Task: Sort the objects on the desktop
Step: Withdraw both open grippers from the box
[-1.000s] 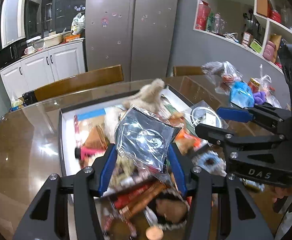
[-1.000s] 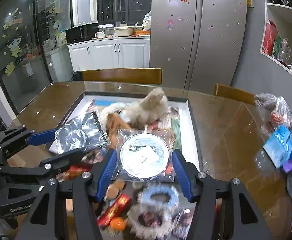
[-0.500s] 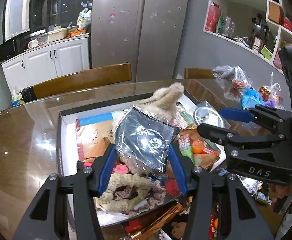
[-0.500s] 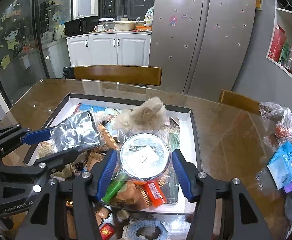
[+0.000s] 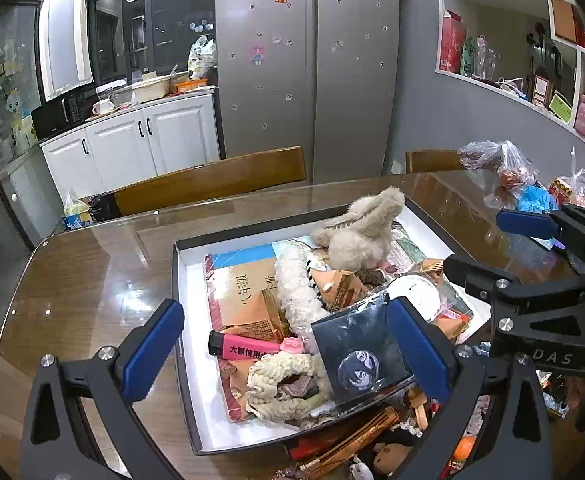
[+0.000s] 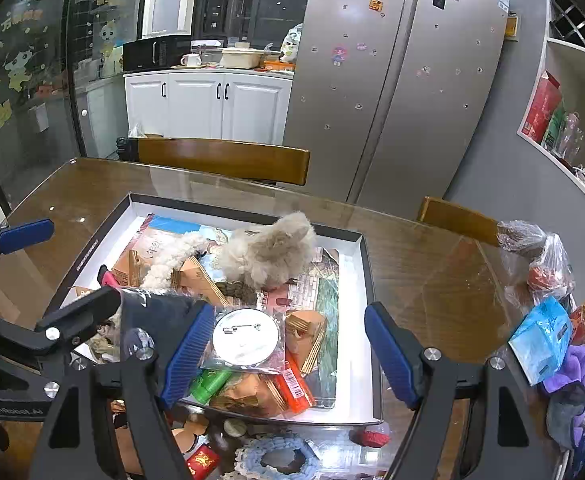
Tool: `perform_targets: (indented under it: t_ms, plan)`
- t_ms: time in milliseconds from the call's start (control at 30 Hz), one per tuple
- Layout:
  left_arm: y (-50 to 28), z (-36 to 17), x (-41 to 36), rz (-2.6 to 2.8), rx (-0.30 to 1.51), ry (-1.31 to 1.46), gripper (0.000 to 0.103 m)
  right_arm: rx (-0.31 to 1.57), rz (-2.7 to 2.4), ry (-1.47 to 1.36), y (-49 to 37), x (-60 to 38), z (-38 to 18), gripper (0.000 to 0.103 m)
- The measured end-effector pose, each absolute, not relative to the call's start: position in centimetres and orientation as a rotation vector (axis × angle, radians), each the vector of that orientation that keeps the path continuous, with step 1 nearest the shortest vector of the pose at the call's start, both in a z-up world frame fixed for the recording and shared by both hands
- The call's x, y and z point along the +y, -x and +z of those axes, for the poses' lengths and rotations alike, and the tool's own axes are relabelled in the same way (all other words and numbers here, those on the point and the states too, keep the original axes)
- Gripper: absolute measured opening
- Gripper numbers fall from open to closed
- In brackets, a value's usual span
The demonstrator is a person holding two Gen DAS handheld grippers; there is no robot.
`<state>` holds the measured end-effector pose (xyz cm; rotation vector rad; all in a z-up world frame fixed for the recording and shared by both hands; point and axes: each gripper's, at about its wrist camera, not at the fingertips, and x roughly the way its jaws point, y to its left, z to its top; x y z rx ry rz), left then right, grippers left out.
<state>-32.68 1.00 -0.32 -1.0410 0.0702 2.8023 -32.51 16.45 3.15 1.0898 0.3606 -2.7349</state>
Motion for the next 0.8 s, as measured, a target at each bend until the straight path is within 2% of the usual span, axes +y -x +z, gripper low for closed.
perform_targets:
  t_ms: [333,600,800]
  plan:
    - [29.2,2.2,0.2,2.855,0.014,1.003,0.102,0.315,-2.759,-1.057,30.7,16.4,4.6,0.08]
    - [21.6,6.3,-0.8,2.904,-0.054,0.925,0.102,0.257,-2.782,-0.986,24.7,16.7,7.5,0.08]
    - [13.9,8.8,0.0,2.988,0.021,0.87,0.103,0.2,-2.78,-0.943,18.5,17.5,9.5,0.08]
